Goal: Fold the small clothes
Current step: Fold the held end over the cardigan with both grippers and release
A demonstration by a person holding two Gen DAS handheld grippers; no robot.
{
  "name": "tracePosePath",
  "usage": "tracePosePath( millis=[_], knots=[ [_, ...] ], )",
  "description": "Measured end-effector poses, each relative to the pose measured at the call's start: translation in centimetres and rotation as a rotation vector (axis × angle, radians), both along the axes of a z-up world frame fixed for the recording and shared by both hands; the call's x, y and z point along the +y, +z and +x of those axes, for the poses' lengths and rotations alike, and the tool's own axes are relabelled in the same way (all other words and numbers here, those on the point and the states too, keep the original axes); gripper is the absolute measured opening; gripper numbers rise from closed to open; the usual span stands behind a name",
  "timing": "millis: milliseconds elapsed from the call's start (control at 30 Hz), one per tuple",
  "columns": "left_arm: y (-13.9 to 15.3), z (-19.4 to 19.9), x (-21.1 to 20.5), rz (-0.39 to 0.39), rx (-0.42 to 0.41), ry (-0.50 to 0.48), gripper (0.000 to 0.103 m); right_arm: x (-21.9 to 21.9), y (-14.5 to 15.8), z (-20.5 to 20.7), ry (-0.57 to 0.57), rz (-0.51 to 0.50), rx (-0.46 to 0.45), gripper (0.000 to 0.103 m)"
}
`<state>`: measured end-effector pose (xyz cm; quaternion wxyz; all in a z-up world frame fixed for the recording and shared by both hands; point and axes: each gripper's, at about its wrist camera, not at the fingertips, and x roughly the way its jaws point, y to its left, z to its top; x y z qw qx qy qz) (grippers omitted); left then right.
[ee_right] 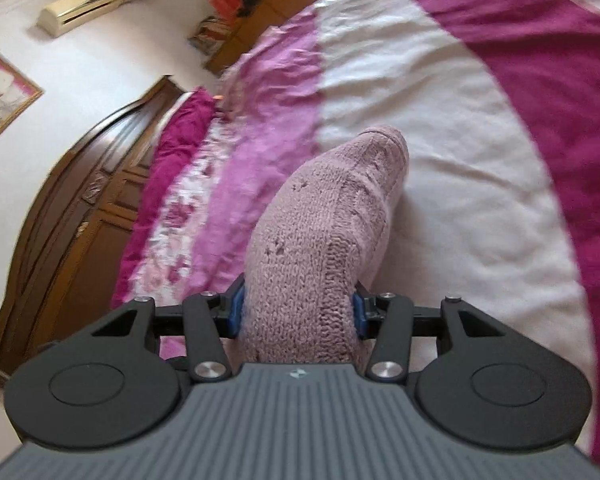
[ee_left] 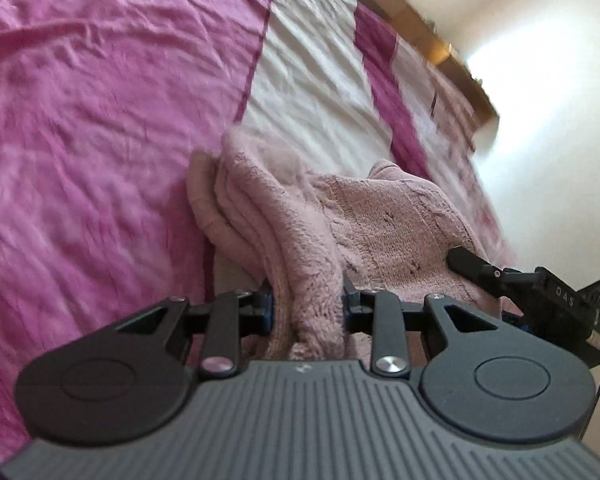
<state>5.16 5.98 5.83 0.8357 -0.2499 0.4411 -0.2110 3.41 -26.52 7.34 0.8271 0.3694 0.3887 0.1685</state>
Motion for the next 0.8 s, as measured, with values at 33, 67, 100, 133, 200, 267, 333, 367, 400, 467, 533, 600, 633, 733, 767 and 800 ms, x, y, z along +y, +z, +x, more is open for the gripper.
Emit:
tracePosePath(
  millis=[33, 67, 100, 133, 200, 267, 333, 367, 400, 467, 533, 600, 633, 733, 767, 800],
  knots=[
    [-0.4, -0.3, -0.6, 0.04, -0.004, -0.006, 0.032, -0.5, -1.1, -0.5, -0.013, -0.002, 0.028, 0.054],
    [-0.8, -0.6, -1.1, 0.08, -0.009, -0.01, 0.032, -0.8, -2.2, -0.9, -0.018, -0.003, 0.045, 0.054],
    [-1.1, -0.7, -1.3, 0.11, -0.015, -0.012, 0.032, -1.0, -3.3, -1.2, -0.026, -0.005, 0.062, 0.055],
    [-1.4, -0.9, -1.5, 0.134, -0.025, -0.015, 0.034, -1.1, -4.3, -1.6, -0.033, -0.004, 0.076, 0.055],
    [-1.8, -1.3, -1.4, 0.163, -0.034, -0.017, 0.035, -1.2, -5.7, -2.1, -0.039, 0.0, 0.068, 0.057],
    [-1.9, -1.4, -1.2, 0.166, -0.031, -0.013, 0.037, -1.1, -6.2, -2.6, -0.043, -0.006, 0.049, 0.059],
    [-1.8, -1.6, -1.0, 0.176, -0.032, -0.006, 0.039, -0.9, -6.3, -2.9, -0.041, -0.026, 0.035, 0.06],
    [-1.7, -1.7, -1.0, 0.182, -0.035, -0.005, 0.04, -0.7, -6.3, -3.0, -0.041, -0.034, 0.033, 0.061],
    [-1.6, -2.0, -1.0, 0.195, -0.041, -0.003, 0.042, -0.7, -6.2, -3.1, -0.041, -0.042, 0.031, 0.063],
    [-1.3, -2.4, -1.1, 0.229, -0.053, 0.003, 0.049, -0.6, -6.0, -3.3, -0.047, -0.054, 0.029, 0.067],
    [-1.0, -2.8, -1.2, 0.263, -0.065, 0.013, 0.053, -0.4, -5.5, -3.7, -0.053, -0.07, 0.023, 0.07],
    [-0.5, -3.2, -1.3, 0.281, -0.067, 0.023, 0.055, -0.3, -4.7, -3.7, -0.057, -0.093, 0.015, 0.073],
    [-0.3, -3.4, -1.2, 0.291, -0.068, 0.03, 0.058, -0.2, -4.4, -4.0, -0.059, -0.105, 0.01, 0.073],
    [0.5, -4.3, -1.1, 0.338, -0.081, 0.055, 0.066, -0.2, -3.3, -5.0, -0.066, -0.136, -0.013, 0.076],
    [0.7, -4.6, -1.1, 0.353, -0.087, 0.061, 0.067, -0.2, -3.0, -5.3, -0.069, -0.144, -0.021, 0.078],
    [0.9, -4.8, -1.0, 0.362, -0.089, 0.064, 0.07, -0.3, -2.6, -5.7, -0.072, -0.152, -0.031, 0.079]
  ],
)
